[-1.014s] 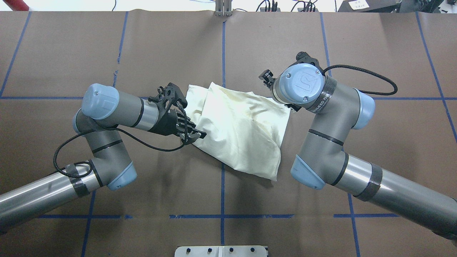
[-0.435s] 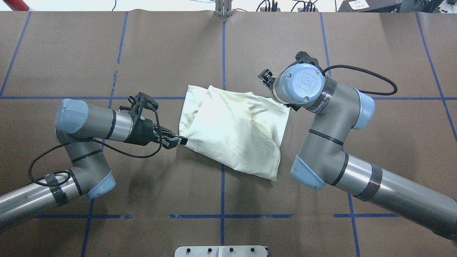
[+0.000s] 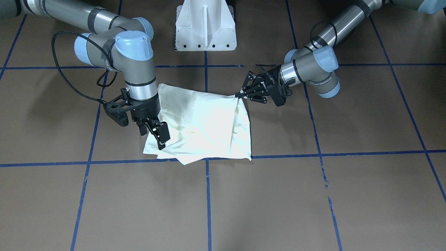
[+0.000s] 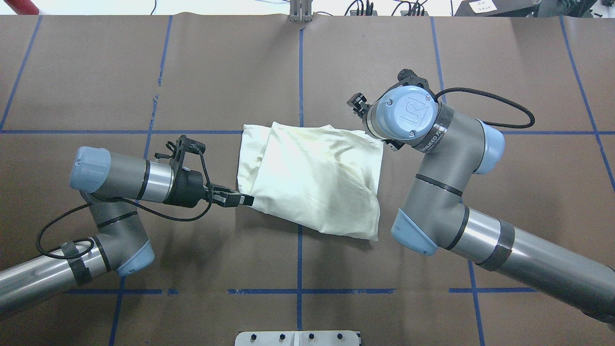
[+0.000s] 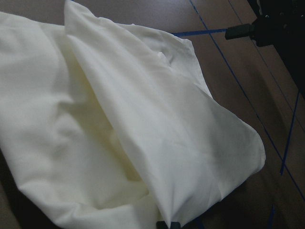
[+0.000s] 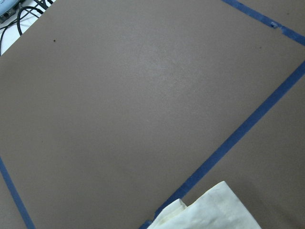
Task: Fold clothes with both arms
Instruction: 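Pull the shirt's side edge with the left gripper away from the right gripper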
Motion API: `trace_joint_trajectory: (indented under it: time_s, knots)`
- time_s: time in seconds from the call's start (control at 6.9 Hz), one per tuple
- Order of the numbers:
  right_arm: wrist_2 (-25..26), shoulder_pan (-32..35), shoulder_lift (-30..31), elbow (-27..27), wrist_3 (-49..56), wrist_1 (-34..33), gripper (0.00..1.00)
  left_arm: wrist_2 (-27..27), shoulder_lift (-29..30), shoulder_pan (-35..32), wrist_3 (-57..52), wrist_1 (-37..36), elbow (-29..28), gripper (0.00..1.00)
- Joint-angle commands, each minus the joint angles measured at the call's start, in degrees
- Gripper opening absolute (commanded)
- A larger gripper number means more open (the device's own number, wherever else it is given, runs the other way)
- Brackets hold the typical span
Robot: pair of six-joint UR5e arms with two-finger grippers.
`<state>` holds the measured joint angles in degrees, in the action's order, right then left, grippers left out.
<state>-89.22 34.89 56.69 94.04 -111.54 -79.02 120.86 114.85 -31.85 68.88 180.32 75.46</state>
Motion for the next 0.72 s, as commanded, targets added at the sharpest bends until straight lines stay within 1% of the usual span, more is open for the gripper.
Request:
trace_joint_trajectory:
  time_s: [0.0,0.14,0.58]
  knots:
    - [0.01,0.09,0.09,0.00,0.09,0.10,1.00,-0.10,-0.41,0.91,9.82,8.96,-3.54,0.00]
    - [-0.08,0.35,0.00,0.00,0.18,0.10,1.00,-0.10,-0.94,1.08,11.35,9.96,-3.73,0.00]
    - [0.01,0.35,-0.09,0.00,0.09,0.10,1.00,-0.27,-2.08,1.09,11.54,8.57,-3.65,0.00]
